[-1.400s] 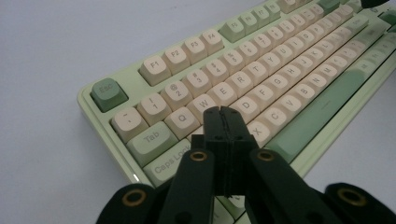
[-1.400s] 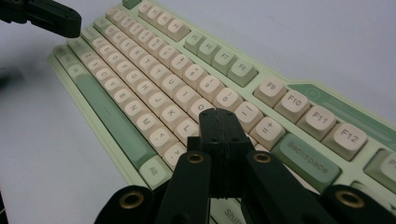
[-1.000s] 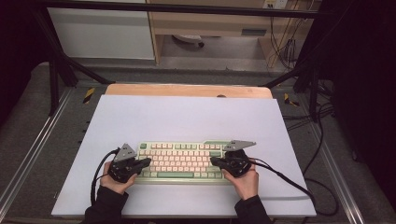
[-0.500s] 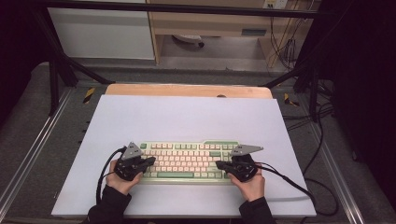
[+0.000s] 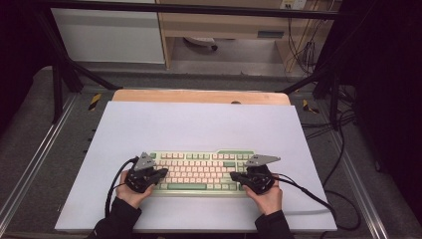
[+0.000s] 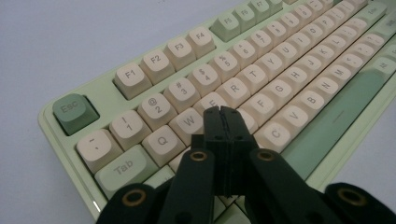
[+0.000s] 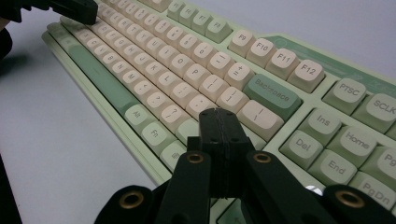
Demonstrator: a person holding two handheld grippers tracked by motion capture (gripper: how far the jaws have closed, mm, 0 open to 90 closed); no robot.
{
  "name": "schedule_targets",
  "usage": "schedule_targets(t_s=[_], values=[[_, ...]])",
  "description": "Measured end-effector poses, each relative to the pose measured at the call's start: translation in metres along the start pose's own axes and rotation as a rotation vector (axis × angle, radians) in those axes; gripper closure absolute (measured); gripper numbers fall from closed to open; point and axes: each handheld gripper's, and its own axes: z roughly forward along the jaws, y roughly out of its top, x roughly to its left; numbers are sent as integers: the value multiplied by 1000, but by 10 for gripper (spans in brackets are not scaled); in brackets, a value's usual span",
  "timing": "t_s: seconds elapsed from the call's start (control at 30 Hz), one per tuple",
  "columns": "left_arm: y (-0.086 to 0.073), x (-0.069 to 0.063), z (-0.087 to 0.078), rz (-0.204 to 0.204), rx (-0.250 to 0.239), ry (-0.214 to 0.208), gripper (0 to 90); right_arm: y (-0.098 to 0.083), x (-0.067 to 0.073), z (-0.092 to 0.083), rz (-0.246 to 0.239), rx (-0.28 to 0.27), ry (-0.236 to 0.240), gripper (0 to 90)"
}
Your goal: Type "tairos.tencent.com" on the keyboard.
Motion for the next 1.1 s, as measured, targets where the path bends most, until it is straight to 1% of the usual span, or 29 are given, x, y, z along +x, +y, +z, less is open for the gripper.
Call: schedule_targets(t_s=[0.2, 0.27, 0.3, 0.43, 0.6, 0.7, 0.8, 1.0, 1.1], values=[[0, 0, 1, 3, 2, -1, 900, 0, 0, -1, 0, 3, 0, 900], [-1, -1, 3, 5, 11, 1, 900, 0, 0, -1, -2, 3, 0, 900], [-1, -1, 3, 5, 7, -2, 899, 0, 0, -1, 0, 3, 1, 900], [-1, -1, 2, 5, 10, -4, 899, 0, 0, -1, 4, 3, 0, 900], [0, -2, -5, 8, -9, -7, 900, 0, 0, -1, -4, -2, -2, 900], [-1, 0, -9, 6, -13, -5, 900, 0, 1, -1, -4, -4, -1, 900], [-2, 3, -13, -6, -21, -2, 900, 0, 1, -1, -5, -5, 0, 900], [-4, 6, -20, -13, -35, -3, 899, 1, 2, 0, 9, -10, 13, 900], [-5, 7, -23, -14, -36, -4, 900, 2, 4, 1, -2, -6, 17, 900]])
